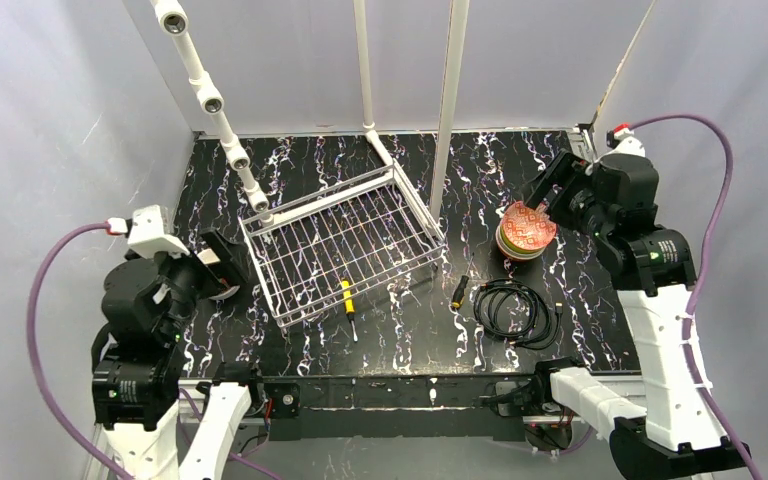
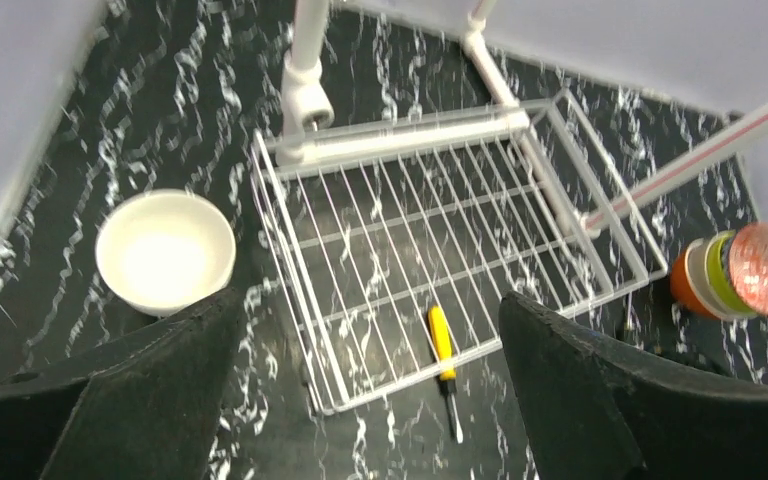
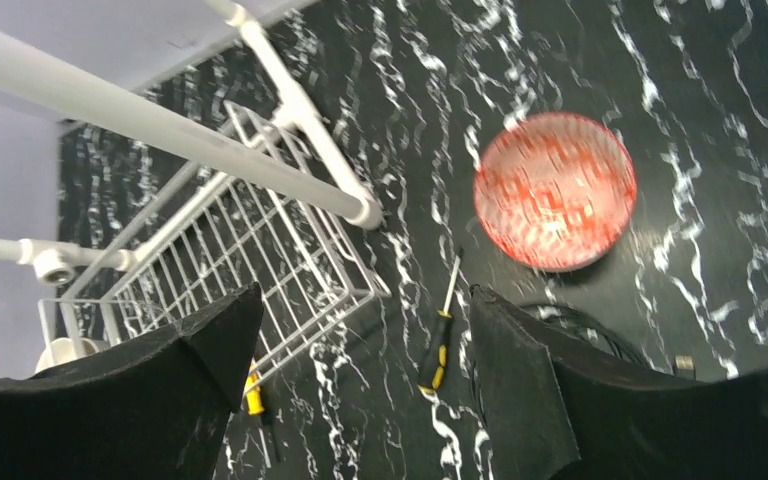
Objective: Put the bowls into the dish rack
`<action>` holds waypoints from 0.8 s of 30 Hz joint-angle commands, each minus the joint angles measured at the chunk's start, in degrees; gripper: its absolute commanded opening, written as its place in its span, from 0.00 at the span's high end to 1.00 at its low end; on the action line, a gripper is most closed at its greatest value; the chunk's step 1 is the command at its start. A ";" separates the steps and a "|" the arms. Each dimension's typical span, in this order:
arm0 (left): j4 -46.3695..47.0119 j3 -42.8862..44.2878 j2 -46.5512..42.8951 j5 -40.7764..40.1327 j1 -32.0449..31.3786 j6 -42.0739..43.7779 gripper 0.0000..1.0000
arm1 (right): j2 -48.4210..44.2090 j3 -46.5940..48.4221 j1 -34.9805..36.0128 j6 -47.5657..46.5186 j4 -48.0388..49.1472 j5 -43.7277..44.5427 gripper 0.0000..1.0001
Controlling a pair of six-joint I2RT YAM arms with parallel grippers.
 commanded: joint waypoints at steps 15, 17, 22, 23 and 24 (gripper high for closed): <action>3.47 -6.62 -3.81 23.16 -0.67 -1.86 0.02 | -0.54 -12.37 -0.28 0.47 -7.18 12.01 0.13; 3.52 -6.84 -3.93 22.52 -0.66 -2.07 0.02 | 0.37 -12.47 -0.28 0.58 -7.52 16.39 0.13; 3.73 -9.37 -3.56 20.94 -0.65 -4.52 0.02 | 4.07 -16.00 -0.47 0.79 -3.46 20.25 0.13; 3.53 -9.77 -3.31 20.89 -0.67 -5.24 0.02 | 5.25 -16.61 -0.65 0.49 -2.06 21.10 0.14; 3.35 -10.15 -3.05 21.07 -0.61 -5.91 0.02 | 6.78 -17.26 -0.87 0.30 -0.71 21.98 0.14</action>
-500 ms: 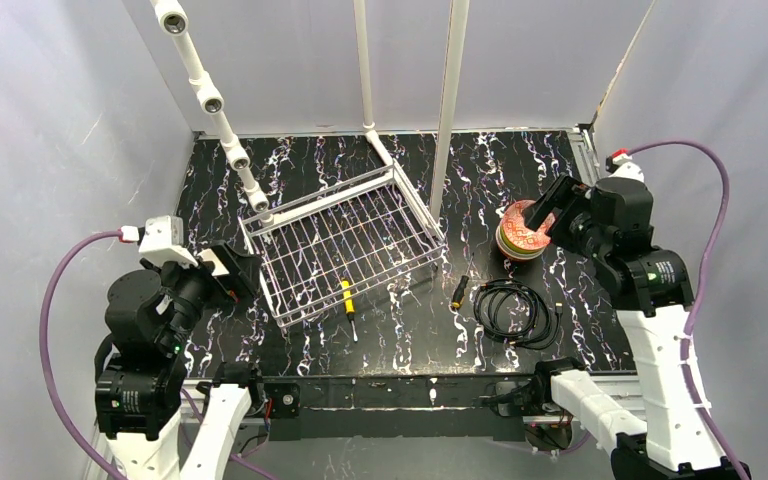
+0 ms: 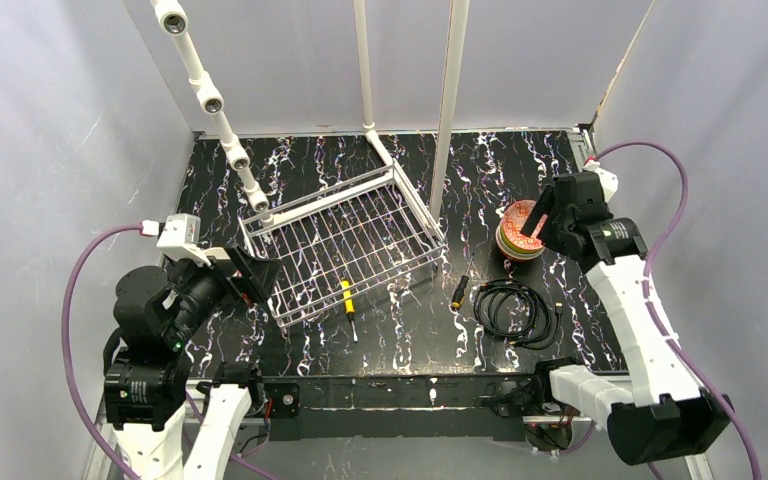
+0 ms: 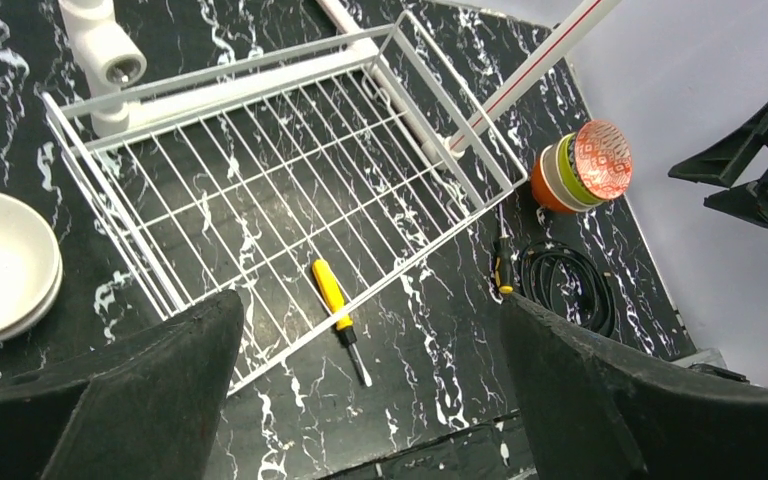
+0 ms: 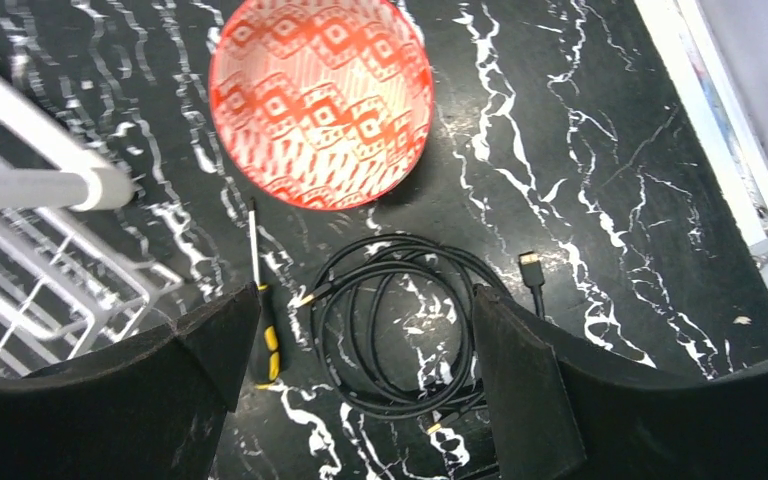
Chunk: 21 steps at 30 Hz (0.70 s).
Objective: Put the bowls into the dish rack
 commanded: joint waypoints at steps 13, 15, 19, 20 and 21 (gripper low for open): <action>-3.66 -2.15 0.32 12.29 -0.30 -3.95 0.02 | 19.86 -5.98 -8.15 -5.60 22.80 4.67 0.29; -4.28 -2.51 0.49 11.76 -0.35 -3.96 0.02 | 22.06 -6.07 -9.12 -6.21 23.69 3.65 0.31; -3.87 -3.91 -0.41 8.98 -0.36 -6.43 0.02 | 25.15 -5.65 -9.81 -8.01 24.36 4.26 0.40; -3.94 -4.05 -0.64 8.45 -0.39 -6.66 0.02 | 25.21 -6.04 -9.86 -8.25 25.13 4.33 0.43; -4.26 -3.88 -0.52 8.07 -0.38 -6.71 0.02 | 25.22 -6.42 -9.90 -8.31 25.67 4.40 0.46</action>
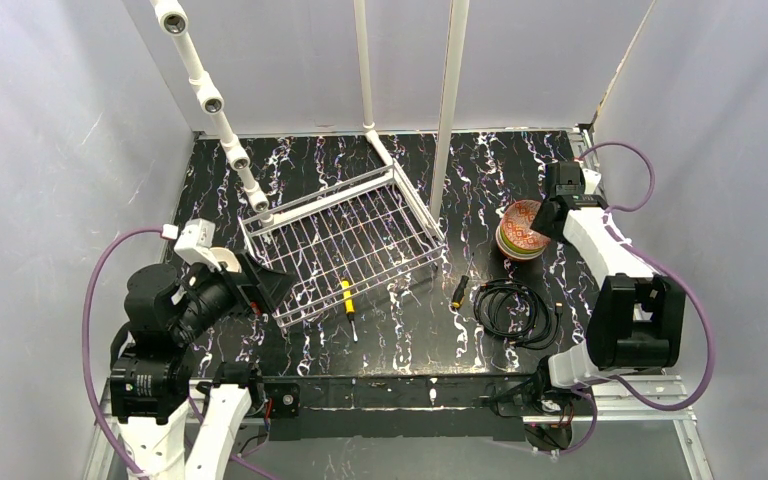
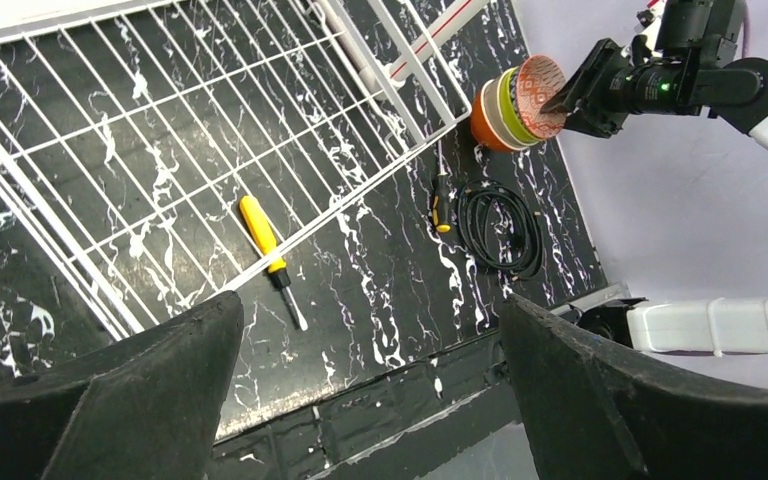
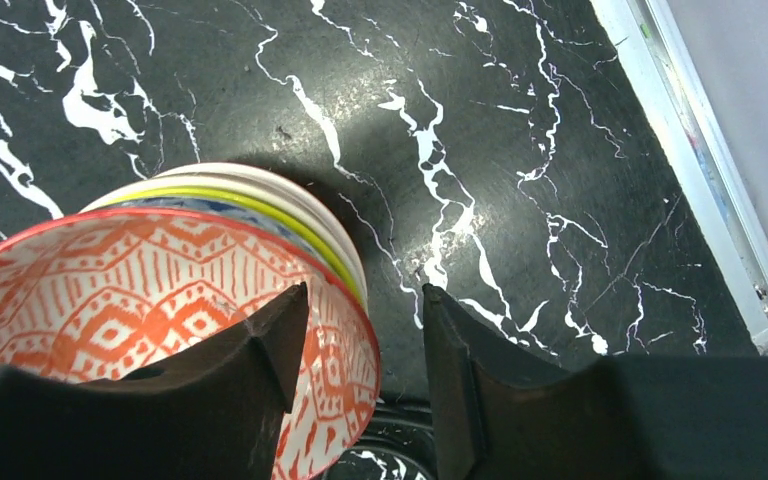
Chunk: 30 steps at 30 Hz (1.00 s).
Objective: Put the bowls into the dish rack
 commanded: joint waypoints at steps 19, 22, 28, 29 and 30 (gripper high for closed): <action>2.64 -2.02 -0.81 -8.00 -0.30 -10.50 0.02 | 0.92 6.29 -0.53 0.70 -4.15 5.58 0.99; 2.31 -1.33 0.31 -7.81 -0.30 -10.81 0.02 | 0.00 6.62 -0.48 1.27 -3.49 2.97 0.99; 1.56 -0.73 2.02 -7.00 -0.30 -10.66 0.02 | -1.65 8.67 -0.48 2.68 -3.89 -0.90 0.99; 1.10 -0.50 2.13 -6.93 -0.26 -10.51 0.02 | -1.96 8.87 -0.51 2.94 -3.89 -1.38 0.99; 0.92 -0.50 2.17 -6.89 -0.30 -10.45 0.02 | -2.23 9.16 -0.53 3.14 -3.89 -1.80 0.99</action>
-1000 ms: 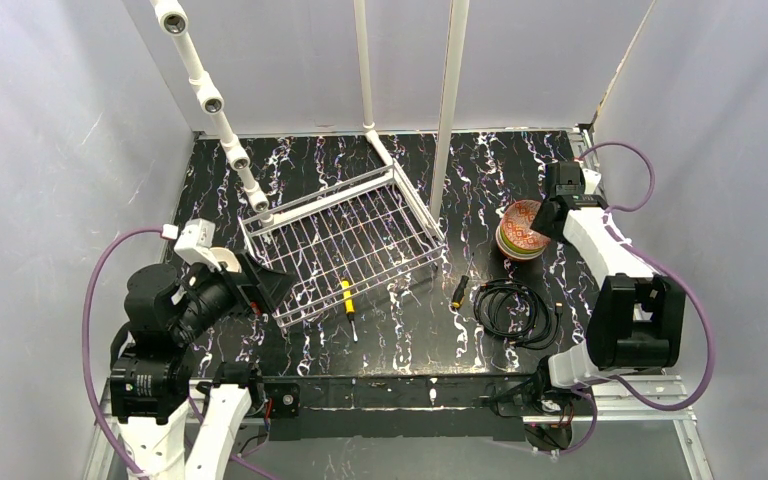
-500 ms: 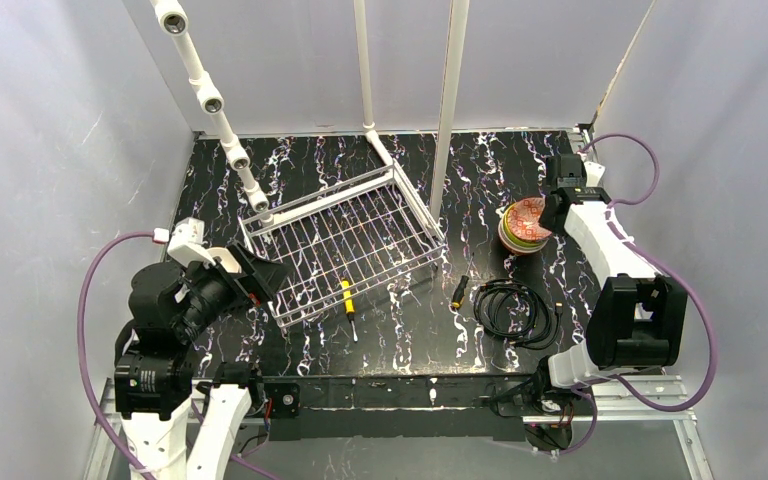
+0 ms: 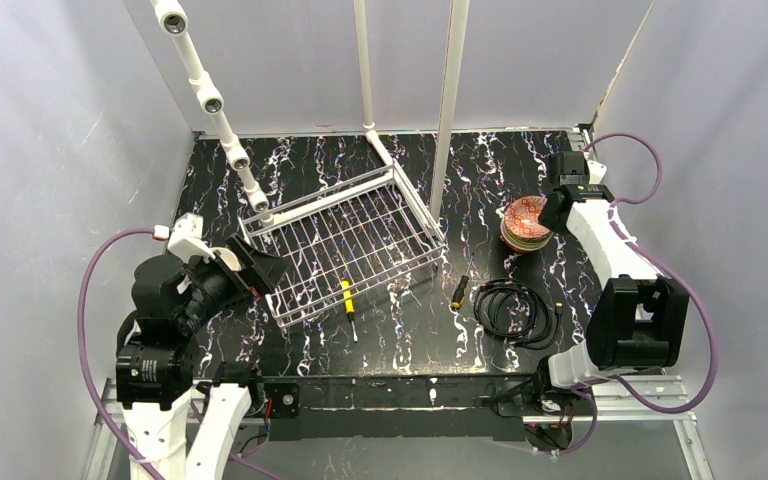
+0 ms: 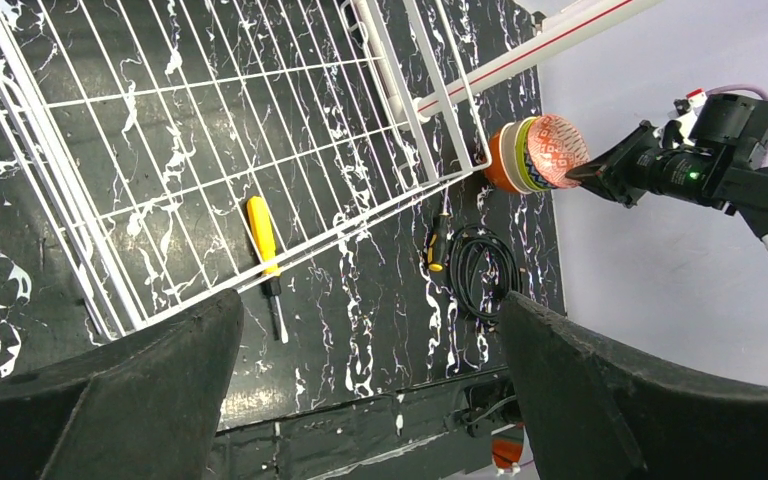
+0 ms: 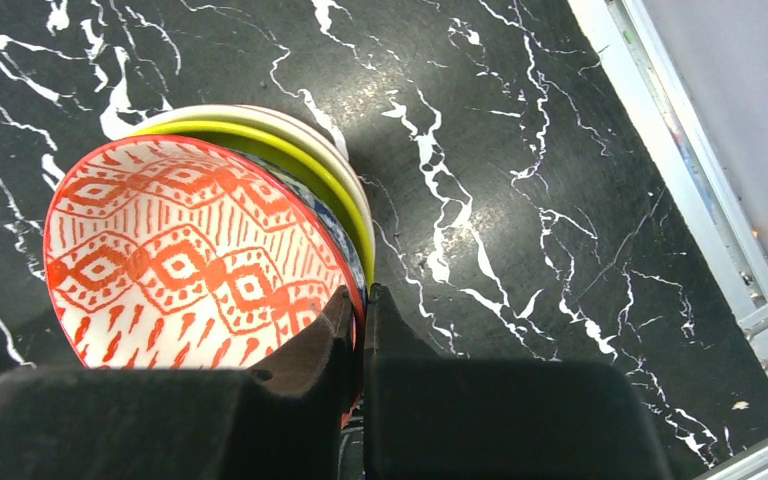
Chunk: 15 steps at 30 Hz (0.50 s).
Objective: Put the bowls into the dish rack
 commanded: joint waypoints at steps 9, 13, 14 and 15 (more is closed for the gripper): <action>-0.71 1.81 3.51 -2.65 -0.24 1.91 0.02 | -6.74 5.52 -0.20 2.62 0.41 -6.07 0.99; -1.11 2.97 4.86 -4.93 -0.23 2.97 0.02 | -8.88 5.16 -0.20 3.48 0.89 -8.79 0.99; -1.15 2.91 4.90 -5.83 -0.22 3.23 0.02 | -9.35 5.11 -0.20 3.62 1.06 -9.48 0.99; -1.23 2.81 4.99 -6.20 -0.24 3.51 0.02 | -9.57 5.19 -0.20 3.71 1.05 -9.99 0.99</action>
